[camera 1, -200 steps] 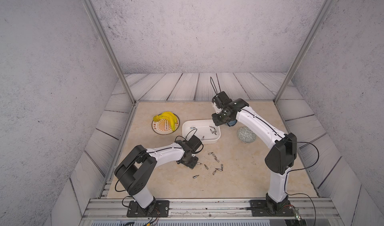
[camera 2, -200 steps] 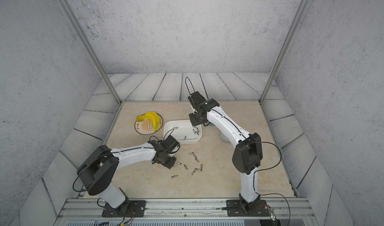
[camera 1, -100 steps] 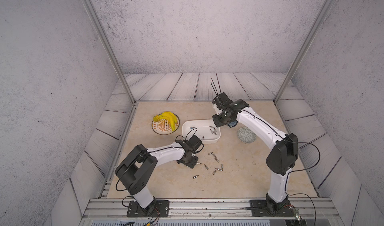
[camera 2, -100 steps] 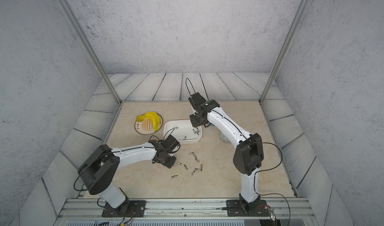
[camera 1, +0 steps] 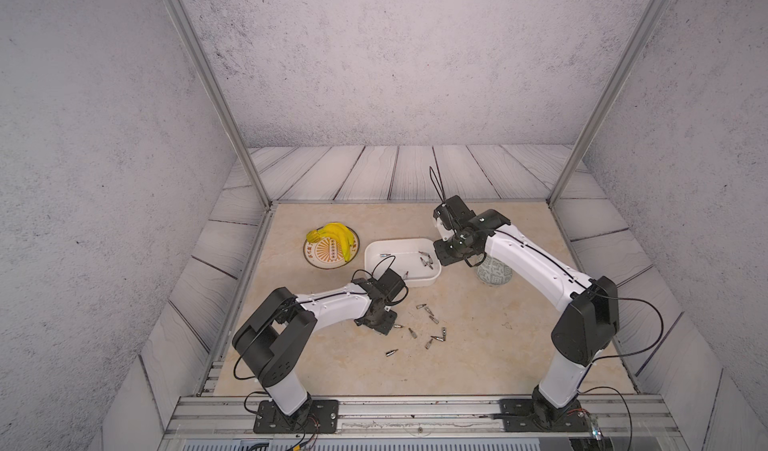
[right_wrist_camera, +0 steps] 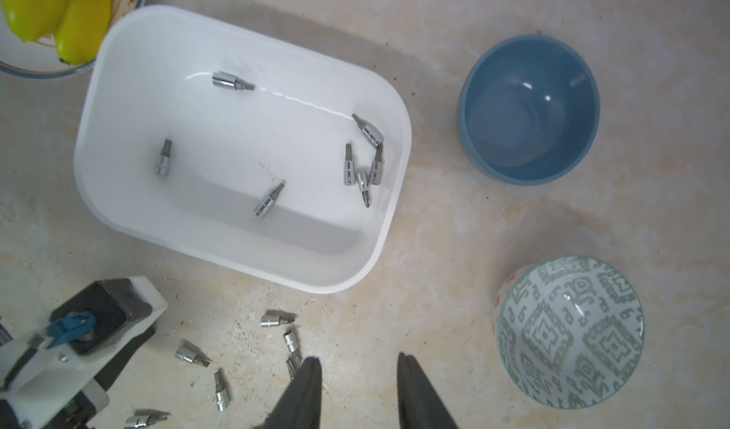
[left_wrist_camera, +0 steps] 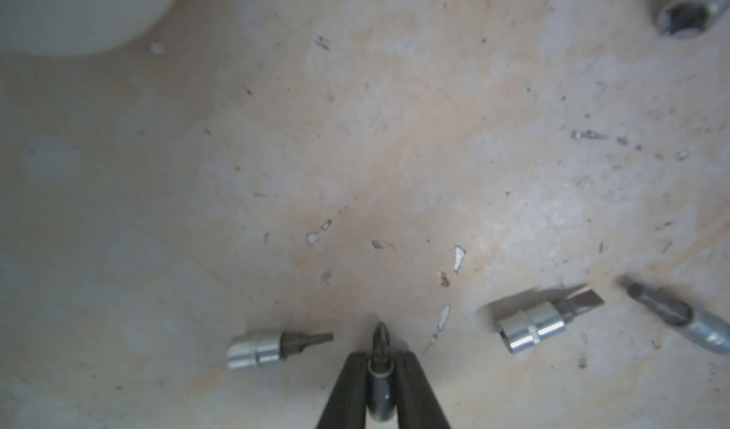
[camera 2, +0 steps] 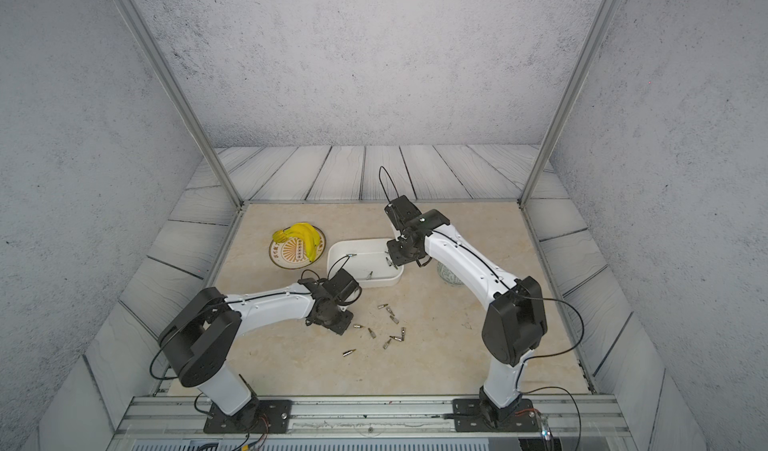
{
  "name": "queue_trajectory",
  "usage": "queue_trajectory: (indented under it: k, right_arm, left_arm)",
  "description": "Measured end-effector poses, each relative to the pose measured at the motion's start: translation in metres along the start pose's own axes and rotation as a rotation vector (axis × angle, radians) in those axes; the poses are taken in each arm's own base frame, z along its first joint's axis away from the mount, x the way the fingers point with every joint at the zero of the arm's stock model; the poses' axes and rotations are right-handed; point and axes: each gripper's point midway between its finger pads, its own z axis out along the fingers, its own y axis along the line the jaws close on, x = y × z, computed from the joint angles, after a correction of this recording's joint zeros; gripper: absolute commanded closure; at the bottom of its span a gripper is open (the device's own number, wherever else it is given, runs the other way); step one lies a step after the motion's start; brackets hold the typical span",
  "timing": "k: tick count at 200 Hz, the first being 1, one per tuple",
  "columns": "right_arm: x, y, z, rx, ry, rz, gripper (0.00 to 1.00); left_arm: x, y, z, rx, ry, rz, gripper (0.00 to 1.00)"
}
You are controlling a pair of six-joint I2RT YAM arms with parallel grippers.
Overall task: Put the bit on the desktop into the storage box
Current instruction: Pick up the screwdriver bit from the center of the board.
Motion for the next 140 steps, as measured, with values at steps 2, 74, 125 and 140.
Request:
queue_trajectory:
  k: [2,74,125,140]
  right_arm:
    - [0.002,0.000,0.001,0.000,0.003,0.003,0.63]
    - [0.089,0.014,0.018,-0.007,0.103,0.031,0.63]
    - [0.118,0.007,0.015,-0.012,0.105,0.093,0.63]
    - [0.119,0.007,0.013,-0.019,0.091,0.106,0.63]
  left_arm:
    - [0.000,0.000,0.000,0.000,0.000,0.002,0.90]
    - [0.001,-0.004,-0.004,0.012,0.017,-0.009,0.98]
    - [-0.044,-0.014,-0.058,0.039,-0.055,-0.009,1.00]
    - [-0.062,-0.013,-0.077,0.045,-0.102,-0.010,1.00]
